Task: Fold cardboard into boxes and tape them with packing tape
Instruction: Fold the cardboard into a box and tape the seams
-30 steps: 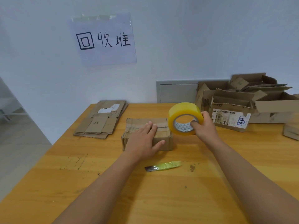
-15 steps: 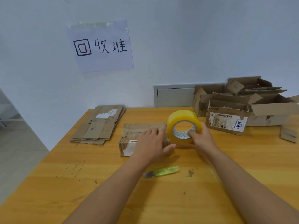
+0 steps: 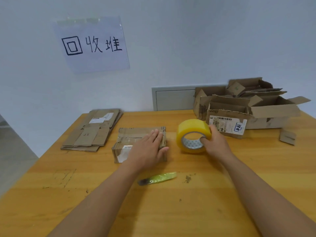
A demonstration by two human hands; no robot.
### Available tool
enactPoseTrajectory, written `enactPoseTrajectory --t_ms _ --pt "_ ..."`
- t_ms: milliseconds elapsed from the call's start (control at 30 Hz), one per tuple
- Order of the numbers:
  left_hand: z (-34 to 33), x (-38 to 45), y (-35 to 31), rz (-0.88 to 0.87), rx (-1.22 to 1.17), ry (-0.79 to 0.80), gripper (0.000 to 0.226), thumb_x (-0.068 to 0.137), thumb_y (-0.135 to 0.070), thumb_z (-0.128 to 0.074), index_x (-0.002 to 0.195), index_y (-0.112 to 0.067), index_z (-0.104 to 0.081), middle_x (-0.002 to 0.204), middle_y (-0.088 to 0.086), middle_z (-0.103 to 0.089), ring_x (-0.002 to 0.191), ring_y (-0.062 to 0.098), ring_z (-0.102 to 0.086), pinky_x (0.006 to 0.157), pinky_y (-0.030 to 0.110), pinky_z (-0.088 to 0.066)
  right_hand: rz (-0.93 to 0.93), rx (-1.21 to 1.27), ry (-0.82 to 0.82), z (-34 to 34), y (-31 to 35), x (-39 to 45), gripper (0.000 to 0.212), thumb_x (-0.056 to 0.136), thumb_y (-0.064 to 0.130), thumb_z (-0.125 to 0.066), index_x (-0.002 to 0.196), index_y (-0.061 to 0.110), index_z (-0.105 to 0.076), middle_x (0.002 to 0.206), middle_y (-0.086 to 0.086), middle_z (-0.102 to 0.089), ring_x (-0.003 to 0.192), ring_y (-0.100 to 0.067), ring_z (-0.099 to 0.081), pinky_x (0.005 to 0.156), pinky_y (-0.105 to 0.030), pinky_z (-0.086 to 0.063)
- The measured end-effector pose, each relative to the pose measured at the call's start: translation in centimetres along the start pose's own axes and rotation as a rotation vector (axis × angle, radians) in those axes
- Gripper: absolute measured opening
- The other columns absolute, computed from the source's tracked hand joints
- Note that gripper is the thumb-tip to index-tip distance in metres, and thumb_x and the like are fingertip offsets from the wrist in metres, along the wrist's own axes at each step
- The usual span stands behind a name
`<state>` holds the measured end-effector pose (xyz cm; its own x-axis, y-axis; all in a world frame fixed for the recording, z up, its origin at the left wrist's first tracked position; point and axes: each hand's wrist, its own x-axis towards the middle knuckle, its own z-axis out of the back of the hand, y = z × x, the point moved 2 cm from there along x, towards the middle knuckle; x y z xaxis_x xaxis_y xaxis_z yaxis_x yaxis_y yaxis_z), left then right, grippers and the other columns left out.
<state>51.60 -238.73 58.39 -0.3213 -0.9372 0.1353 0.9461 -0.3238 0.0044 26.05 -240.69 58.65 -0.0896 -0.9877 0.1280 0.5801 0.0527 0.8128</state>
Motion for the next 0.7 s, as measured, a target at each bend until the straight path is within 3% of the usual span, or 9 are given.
enactPoseTrajectory --t_ms 133,300,400,467,567,700 --pt "0.3 0.0 0.6 -0.037 0.003 -0.015 0.07 0.102 -0.061 -0.019 0.159 -0.022 -0.01 0.166 -0.002 -0.008 0.153 0.014 -0.007 0.122 0.033 -0.011 0.097 -0.25 -0.137 2.1 -2.1 -0.2 0.062 0.086 0.02 -0.069 0.144 0.025 -0.046 0.126 -0.006 -0.06 0.115 -0.029 -0.054 0.089 -0.039 -0.046" --pt "0.4 0.3 -0.1 -0.006 -0.012 -0.058 0.063 0.104 -0.051 -0.025 0.159 -0.024 -0.011 0.165 0.001 -0.018 0.152 0.017 -0.015 0.123 0.036 -0.014 0.054 -0.114 -0.125 1.4 -3.0 -1.0 0.087 0.084 0.016 -0.071 0.155 0.036 -0.026 0.142 -0.006 -0.05 0.13 -0.028 -0.045 0.103 -0.044 -0.044" --pt "0.5 0.3 -1.0 0.009 -0.003 -0.1 0.06 0.105 -0.043 -0.028 0.158 -0.017 -0.02 0.165 0.006 -0.018 0.152 0.019 -0.013 0.122 0.031 -0.003 -0.082 0.143 -0.094 0.7 -3.9 -1.3 0.082 0.086 0.016 -0.072 0.154 0.031 -0.03 0.139 -0.002 -0.054 0.124 -0.027 -0.052 0.094 -0.038 -0.046" --pt "0.3 0.1 -1.3 0.013 0.02 -0.128 0.06 0.105 -0.041 -0.025 0.158 -0.015 -0.017 0.166 0.004 -0.013 0.153 0.016 -0.007 0.118 0.026 0.005 -0.103 0.2 -0.082 0.6 -4.2 -1.5 0.068 0.085 0.018 -0.074 0.145 0.028 -0.043 0.122 0.002 -0.062 0.114 -0.025 -0.058 0.084 -0.033 -0.044" --pt "0.2 0.1 -1.1 0.021 0.001 -0.103 0.059 0.106 -0.042 -0.022 0.159 -0.017 -0.013 0.166 0.0 -0.007 0.153 0.013 -0.005 0.119 0.026 -0.001 -0.091 0.198 -0.059 0.8 -4.1 -1.7 0.055 0.087 0.019 -0.073 0.135 0.029 -0.049 0.107 0.006 -0.063 0.105 -0.022 -0.06 0.079 -0.032 -0.044" --pt "0.3 0.2 -1.0 0.037 -0.028 -0.082 0.057 0.107 -0.042 -0.02 0.159 -0.021 -0.011 0.166 -0.002 -0.007 0.152 0.012 -0.006 0.121 0.028 -0.006 -0.016 0.1 -0.084 2.0 -4.0 -1.8 0.068 0.091 0.015 -0.066 0.15 0.032 -0.037 0.127 -0.001 -0.058 0.118 -0.025 -0.054 0.091 -0.032 -0.043"
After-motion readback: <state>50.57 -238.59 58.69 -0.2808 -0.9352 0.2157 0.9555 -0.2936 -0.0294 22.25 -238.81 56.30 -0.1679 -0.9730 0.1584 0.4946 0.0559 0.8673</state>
